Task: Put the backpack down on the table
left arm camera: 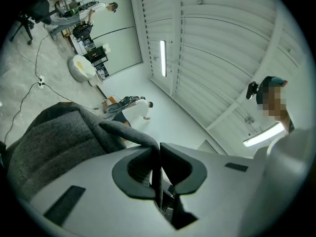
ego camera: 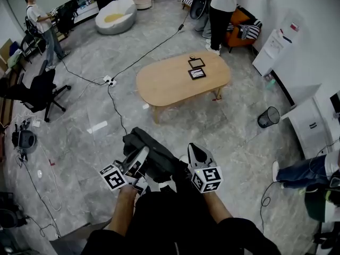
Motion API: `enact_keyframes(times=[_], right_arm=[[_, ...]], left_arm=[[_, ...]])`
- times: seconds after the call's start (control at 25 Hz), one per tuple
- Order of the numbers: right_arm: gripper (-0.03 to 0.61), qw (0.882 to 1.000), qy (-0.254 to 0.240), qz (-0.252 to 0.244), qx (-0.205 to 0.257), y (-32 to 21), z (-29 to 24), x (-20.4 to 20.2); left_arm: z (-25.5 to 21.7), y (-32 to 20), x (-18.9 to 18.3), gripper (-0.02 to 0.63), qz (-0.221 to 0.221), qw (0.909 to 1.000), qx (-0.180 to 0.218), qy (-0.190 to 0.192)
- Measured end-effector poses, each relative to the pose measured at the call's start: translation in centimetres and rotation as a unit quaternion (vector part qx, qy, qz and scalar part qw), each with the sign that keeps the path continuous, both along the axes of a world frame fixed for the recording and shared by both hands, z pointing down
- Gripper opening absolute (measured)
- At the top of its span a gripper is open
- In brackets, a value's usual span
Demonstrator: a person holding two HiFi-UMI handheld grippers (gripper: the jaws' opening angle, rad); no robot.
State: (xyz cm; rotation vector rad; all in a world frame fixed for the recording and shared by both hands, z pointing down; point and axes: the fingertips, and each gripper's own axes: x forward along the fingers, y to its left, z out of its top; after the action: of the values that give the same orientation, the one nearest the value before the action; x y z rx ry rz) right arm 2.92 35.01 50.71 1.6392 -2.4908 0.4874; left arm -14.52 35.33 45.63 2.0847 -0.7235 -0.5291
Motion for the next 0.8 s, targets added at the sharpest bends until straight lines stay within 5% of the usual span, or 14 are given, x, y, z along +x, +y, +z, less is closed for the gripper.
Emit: enact_keyframes(times=[0.8], right_arm=[[0.009, 0.999, -0.036, -0.021, -0.007, -15.3, -0.7, 4.1]], left_arm=[[0.5, -11.7, 4.2, 0.043, 0.001, 0.9996, -0.026, -0.008]])
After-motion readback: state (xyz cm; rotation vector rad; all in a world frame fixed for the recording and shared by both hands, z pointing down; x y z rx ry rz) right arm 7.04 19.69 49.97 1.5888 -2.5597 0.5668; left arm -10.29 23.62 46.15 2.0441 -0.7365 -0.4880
